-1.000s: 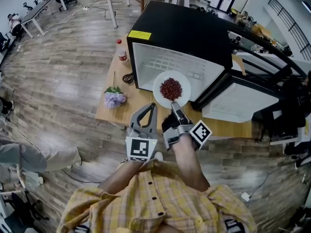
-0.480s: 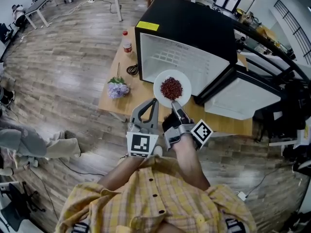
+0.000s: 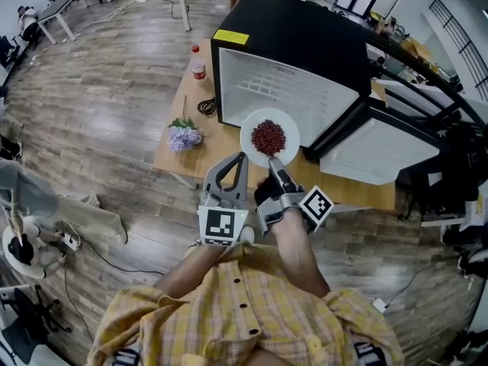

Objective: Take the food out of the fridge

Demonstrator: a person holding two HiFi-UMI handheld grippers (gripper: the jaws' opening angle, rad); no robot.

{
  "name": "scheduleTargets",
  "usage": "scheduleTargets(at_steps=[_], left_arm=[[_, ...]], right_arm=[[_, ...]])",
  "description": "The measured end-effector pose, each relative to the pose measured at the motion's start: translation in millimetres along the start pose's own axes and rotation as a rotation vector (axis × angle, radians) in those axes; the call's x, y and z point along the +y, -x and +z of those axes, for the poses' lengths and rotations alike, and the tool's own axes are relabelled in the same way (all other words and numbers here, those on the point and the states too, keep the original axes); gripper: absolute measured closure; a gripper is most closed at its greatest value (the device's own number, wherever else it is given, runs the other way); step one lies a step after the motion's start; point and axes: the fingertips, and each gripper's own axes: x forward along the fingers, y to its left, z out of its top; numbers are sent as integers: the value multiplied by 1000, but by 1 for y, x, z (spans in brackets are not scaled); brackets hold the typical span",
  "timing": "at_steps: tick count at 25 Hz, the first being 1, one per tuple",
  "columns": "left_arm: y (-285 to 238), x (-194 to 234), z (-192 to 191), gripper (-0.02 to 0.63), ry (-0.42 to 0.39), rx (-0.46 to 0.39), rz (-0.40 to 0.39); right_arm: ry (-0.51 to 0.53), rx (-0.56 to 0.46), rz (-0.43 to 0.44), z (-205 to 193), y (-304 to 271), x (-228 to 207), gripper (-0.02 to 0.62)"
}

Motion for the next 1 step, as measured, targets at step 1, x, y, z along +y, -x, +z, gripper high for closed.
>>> scheduleTargets(at_steps=[1], left_arm=[[0,0,0,600,0,0,0]], right_arm=[[0,1,-1,0,0,0,580]])
